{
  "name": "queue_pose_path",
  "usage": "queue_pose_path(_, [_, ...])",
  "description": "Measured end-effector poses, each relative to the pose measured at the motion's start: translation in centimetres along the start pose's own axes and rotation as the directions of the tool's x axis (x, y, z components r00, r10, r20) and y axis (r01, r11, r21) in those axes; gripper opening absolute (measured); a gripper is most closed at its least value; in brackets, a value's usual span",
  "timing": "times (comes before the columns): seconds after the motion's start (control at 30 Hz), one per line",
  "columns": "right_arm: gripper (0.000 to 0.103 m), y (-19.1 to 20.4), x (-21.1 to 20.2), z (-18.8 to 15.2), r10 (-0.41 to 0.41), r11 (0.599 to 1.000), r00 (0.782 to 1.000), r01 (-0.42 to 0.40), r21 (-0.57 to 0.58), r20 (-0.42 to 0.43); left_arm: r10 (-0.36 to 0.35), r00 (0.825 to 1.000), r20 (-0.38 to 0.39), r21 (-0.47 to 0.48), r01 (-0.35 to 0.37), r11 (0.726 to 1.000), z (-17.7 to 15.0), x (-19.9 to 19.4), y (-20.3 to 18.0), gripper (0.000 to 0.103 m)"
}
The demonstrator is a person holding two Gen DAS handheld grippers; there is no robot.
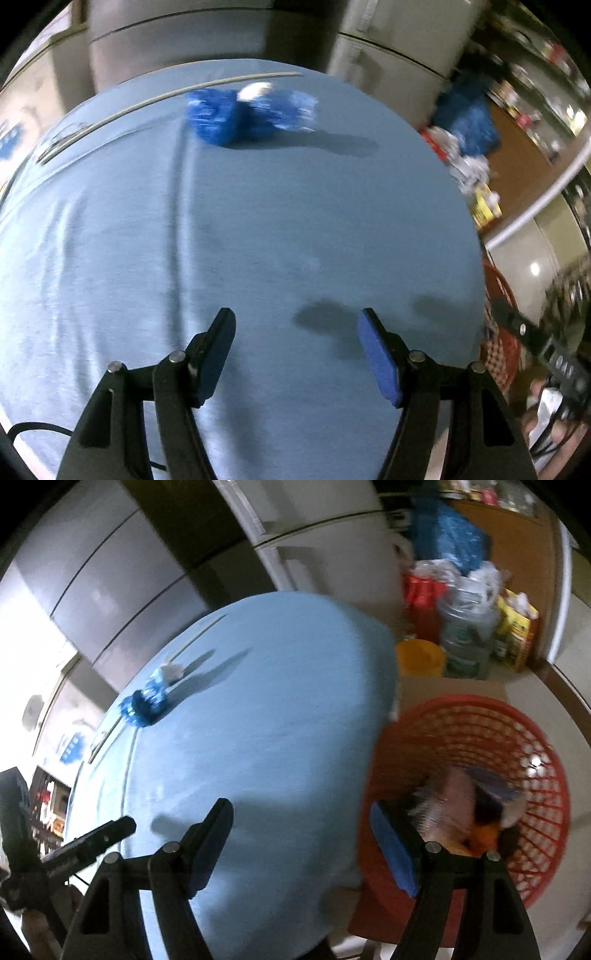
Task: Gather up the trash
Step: 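Move both open grippers back over the table toward the blue bag, then grasp the blue plastic bag with the left gripper while the right grasps the white tissue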
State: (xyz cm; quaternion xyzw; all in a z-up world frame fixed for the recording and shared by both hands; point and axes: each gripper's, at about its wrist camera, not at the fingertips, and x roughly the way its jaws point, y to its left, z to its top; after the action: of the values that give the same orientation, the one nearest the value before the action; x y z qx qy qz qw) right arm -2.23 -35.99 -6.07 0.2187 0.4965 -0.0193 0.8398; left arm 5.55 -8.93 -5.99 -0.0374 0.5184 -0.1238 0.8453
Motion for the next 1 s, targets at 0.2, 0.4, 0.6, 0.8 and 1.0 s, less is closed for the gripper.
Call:
queue_pose_path(0.2, [0.08,2.6,1.3,-0.1,0.011,0.998,0.999,-0.013,-0.061,-0.034,-0.003,0.997,0.076,-0.157,0.015,0.988,4.2,-0.1,3.8,0.077])
queue_pose_path(0.4, [0.08,1.9,1.5,0.1,-0.011,0.998,0.999,0.008,-0.058,-0.051,0.01,0.99,0.139,-0.255,0.026,0.967,10.8,2.3,5.2,0.078])
queue_pose_path(0.6, [0.08,0.1,2.0,0.2,-0.03,0.999,0.997,0.028,-0.028,-0.077,0.053,0.992,0.116,-0.309,-0.014,0.951,16.2,5.8,5.2,0.078])
queue_pose_path(0.8, [0.08,-0.3,2.3,0.5,-0.041,0.999,0.996,0.039,-0.033,-0.081,0.103,0.994,0.045,-0.355,-0.08,0.931,18.4,9.6,5.9,0.078])
queue_pose_path(1.0, [0.08,0.3,2.4,0.5,-0.033,0.999,0.996,0.029,-0.043,-0.081,0.05,0.997,0.061,-0.331,-0.028,0.943,17.6,10.4,6.6,0.062])
